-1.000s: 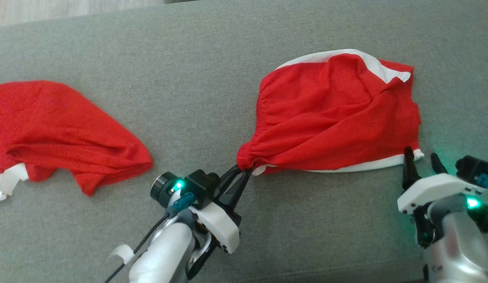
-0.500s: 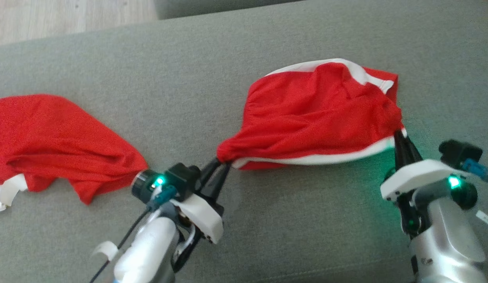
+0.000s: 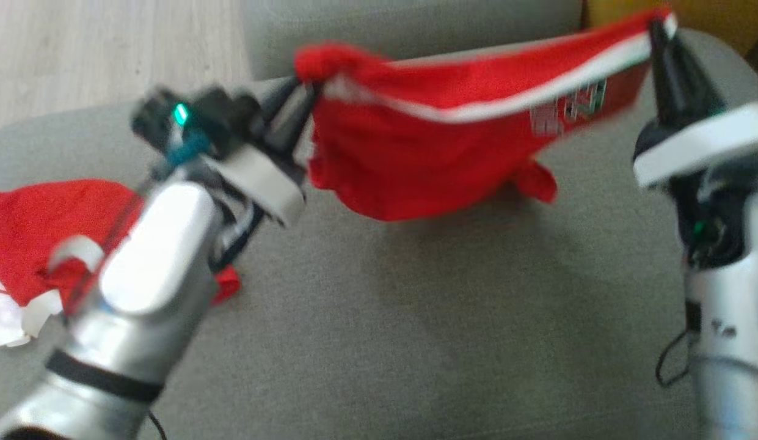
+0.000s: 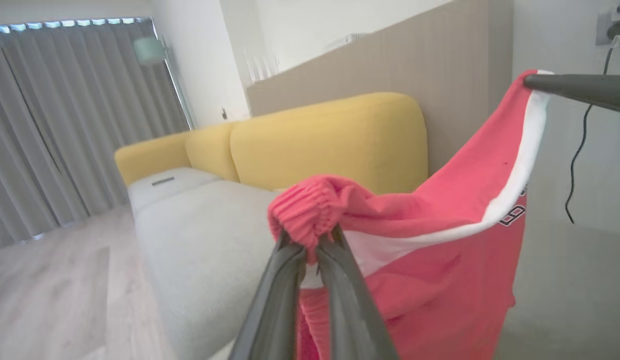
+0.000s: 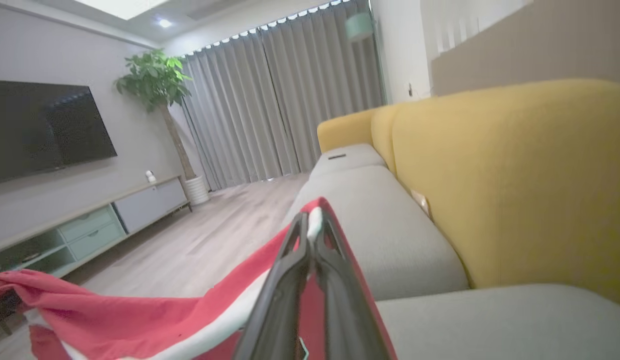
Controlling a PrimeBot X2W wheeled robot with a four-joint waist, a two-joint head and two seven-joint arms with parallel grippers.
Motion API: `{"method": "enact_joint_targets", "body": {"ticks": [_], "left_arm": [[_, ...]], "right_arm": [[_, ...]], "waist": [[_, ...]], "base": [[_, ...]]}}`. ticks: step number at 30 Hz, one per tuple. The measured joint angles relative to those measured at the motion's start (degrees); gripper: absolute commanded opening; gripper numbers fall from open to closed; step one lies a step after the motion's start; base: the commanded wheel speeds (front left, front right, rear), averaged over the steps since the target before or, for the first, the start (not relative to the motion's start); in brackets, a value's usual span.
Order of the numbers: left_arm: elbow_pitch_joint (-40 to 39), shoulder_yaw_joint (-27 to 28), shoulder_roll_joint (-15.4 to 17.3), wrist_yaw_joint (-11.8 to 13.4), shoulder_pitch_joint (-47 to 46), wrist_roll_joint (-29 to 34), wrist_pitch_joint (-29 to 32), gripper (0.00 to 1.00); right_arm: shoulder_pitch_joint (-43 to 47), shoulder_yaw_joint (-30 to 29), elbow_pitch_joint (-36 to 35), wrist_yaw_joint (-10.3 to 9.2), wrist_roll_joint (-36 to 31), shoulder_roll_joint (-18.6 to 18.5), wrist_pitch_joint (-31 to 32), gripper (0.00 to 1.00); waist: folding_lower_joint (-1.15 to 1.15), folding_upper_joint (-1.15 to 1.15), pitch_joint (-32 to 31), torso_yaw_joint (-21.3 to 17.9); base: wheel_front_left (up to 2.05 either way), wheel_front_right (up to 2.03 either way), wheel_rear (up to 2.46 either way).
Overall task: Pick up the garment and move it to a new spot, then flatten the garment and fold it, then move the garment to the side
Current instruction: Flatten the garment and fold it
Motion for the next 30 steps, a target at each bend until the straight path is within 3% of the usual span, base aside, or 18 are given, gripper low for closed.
{"method": "enact_joint_targets", "body": {"ticks": [7, 14, 18, 23, 30], "left_arm": [[-3.1, 1.0, 2.8, 0.1, -4.6, -3.5, 2.6, 0.0], [-14.4, 1.7, 6.1, 1.1, 4.1, -8.3, 9.6, 0.0], [-19.1, 1.7, 8.3, 1.3, 5.1, -8.3, 13.0, 0.0], [-18.2, 1.6, 8.6, 1.0, -1.5, -8.3, 14.9, 0.0], [-4.1, 0.4, 8.4, 0.0, -24.1, -8.2, 12.6, 0.0]], "right_arm": [[-3.3, -2.4, -5.3, -0.01, -2.8, 1.0, 4.3, 0.0], [4.9, -7.2, -17.8, 0.0, -5.0, 3.3, 12.1, 0.0], [5.2, -8.5, -20.6, 0.0, -6.9, 3.6, 14.7, 0.0], [-2.3, -8.5, -15.5, -0.01, -8.3, 3.7, 14.6, 0.0], [-29.2, -7.5, 7.7, 0.0, -11.9, 3.6, 3.1, 0.0]], "waist": [[0.0, 0.0, -2.7, 0.4], [0.0, 0.0, -1.4, 1.2], [0.0, 0.0, 1.0, 1.4], [0.0, 0.0, 4.6, 1.1], [0.01, 0.0, 14.2, -0.4]], "base": [[0.0, 0.0, 0.0], [0.0, 0.0, 0.0], [0.0, 0.0, 0.0], [0.0, 0.0, 0.0], [0.0, 0.0, 0.0]]}}
